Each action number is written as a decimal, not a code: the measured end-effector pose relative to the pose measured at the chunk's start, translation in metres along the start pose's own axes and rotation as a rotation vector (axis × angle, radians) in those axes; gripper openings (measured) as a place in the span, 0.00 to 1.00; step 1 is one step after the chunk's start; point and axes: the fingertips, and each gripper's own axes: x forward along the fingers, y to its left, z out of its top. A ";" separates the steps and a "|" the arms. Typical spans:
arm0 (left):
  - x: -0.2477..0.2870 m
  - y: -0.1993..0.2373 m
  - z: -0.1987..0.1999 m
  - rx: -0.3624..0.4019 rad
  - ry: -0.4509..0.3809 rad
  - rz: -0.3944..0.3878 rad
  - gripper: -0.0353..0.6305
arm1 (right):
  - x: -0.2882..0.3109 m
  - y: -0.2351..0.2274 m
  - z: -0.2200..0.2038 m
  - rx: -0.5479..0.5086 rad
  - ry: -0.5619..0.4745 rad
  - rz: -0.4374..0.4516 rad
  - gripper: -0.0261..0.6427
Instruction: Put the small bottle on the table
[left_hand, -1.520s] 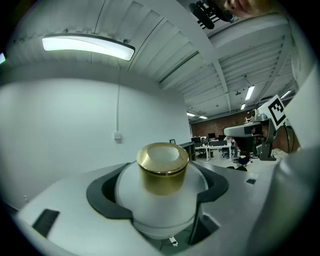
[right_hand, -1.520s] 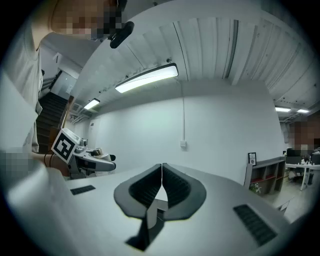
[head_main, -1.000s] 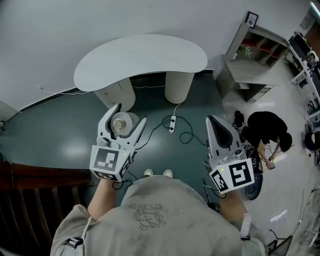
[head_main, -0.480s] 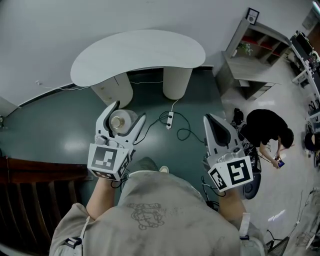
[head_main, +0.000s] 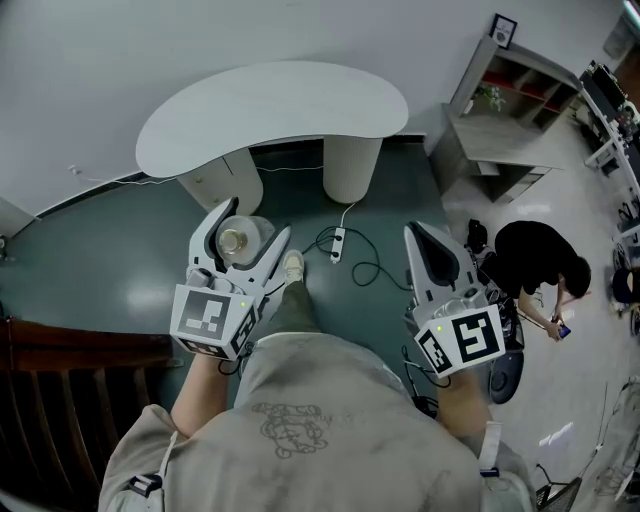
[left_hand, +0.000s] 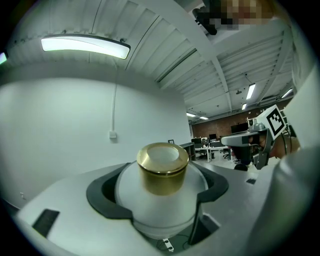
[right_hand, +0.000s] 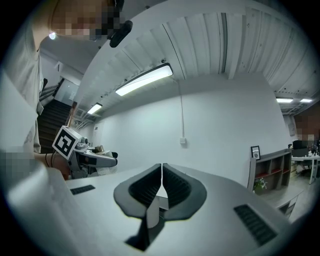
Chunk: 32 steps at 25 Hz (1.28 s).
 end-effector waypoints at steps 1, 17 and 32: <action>0.004 0.000 -0.002 0.001 -0.002 -0.002 0.57 | 0.002 -0.002 -0.002 -0.002 -0.002 0.000 0.08; 0.069 0.045 -0.014 0.001 0.014 -0.017 0.57 | 0.077 -0.028 -0.023 0.012 0.033 0.020 0.08; 0.193 0.139 -0.025 -0.031 0.066 -0.097 0.57 | 0.212 -0.079 -0.036 0.038 0.129 -0.031 0.08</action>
